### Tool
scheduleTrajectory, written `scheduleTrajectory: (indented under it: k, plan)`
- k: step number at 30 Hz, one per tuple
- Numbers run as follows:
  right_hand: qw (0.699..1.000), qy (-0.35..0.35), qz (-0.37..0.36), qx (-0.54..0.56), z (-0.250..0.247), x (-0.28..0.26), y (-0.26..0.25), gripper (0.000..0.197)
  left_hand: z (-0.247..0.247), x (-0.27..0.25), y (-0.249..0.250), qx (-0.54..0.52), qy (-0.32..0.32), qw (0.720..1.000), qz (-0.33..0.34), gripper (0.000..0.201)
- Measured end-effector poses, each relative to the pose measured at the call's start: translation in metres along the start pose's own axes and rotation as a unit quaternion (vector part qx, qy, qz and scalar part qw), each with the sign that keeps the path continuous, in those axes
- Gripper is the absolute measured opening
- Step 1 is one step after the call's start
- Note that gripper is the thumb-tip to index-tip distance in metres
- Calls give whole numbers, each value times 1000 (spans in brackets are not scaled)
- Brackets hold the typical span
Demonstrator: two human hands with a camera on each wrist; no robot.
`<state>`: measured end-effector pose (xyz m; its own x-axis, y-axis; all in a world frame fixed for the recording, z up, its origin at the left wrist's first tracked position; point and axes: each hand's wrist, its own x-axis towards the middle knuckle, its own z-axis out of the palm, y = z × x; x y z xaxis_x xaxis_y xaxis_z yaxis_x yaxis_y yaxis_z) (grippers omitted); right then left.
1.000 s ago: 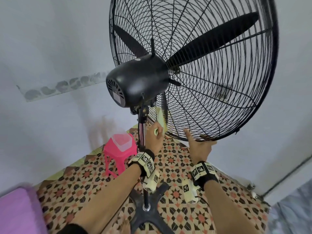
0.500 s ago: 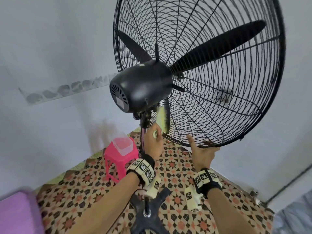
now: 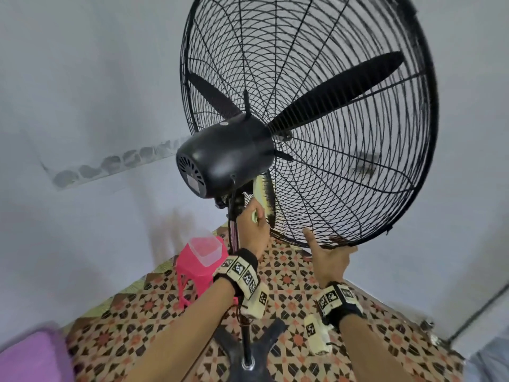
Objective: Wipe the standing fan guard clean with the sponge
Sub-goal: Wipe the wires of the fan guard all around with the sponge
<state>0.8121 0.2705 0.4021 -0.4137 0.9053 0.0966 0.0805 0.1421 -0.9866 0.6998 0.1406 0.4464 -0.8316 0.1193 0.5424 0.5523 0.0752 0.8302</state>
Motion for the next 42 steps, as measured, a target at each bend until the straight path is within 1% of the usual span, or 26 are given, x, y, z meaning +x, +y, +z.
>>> scheduleTrajectory:
  k: [1,4,5,6,8,10,13,15,19,20,22,24,25,27,30,31,32,33,35,37,39,41,42]
  plan:
    - [1000,2,2,0,1,0,1,138,1,-3,5,3,-5,1000,4,54]
    - [1000,6,11,-3,0,3,2,147,-2,-7,4,-19,-60,998,23,49]
    - [1000,4,21,-5,-1,4,3,150,-5,-6,2,-21,-67,997,22,51]
    - [999,3,33,-10,-2,4,3,151,-6,-3,0,-16,-59,998,20,54]
    - [999,0,42,-17,-3,3,3,152,-4,-1,0,0,-22,1000,21,58]
    - [999,-11,36,-19,-3,2,2,152,1,-3,6,8,0,1000,21,57]
    - [999,-13,29,-17,-2,4,2,146,7,-2,8,14,8,1000,-8,51]
    - [999,-8,37,-22,-1,4,3,146,10,-4,8,14,-8,1000,-9,53]
    - [998,14,53,-19,-1,4,6,149,7,-14,16,-20,-71,997,35,49]
    - [998,11,56,-21,0,4,5,150,4,-13,15,-23,-69,997,37,49]
    - [998,-3,52,-34,1,4,4,148,0,-9,10,-24,-24,999,25,51]
    - [998,-4,41,-37,2,4,2,139,1,-3,3,-23,14,1000,3,51]
    - [999,-3,35,-33,1,3,2,135,2,-2,3,-19,16,1000,-11,48]
    - [999,0,29,-23,1,3,2,130,6,-3,6,-4,-1,1000,-21,44]
    - [999,15,32,-2,-1,4,5,139,5,-8,7,-27,-61,998,1,44]
    - [999,16,39,1,-2,4,5,143,3,-7,7,-35,-69,997,1,45]
    - [999,13,42,-1,-2,4,5,147,2,-5,7,-36,-60,998,-3,48]
    - [999,8,47,-7,-1,4,3,150,0,-2,5,-29,-38,999,-9,53]
    - [998,0,52,-26,0,3,2,151,0,1,-1,2,-1,1000,-14,56]
    - [998,4,51,-33,0,3,-2,146,2,0,0,9,-6,1000,-12,54]
    - [999,11,44,-23,0,4,-4,143,3,-2,2,-1,-32,999,-11,47]
    - [999,7,48,-12,-2,6,-2,147,0,-4,4,-24,-62,998,-13,36]
    - [999,5,53,-11,-3,6,-1,150,-2,-4,5,-33,-67,997,-15,33]
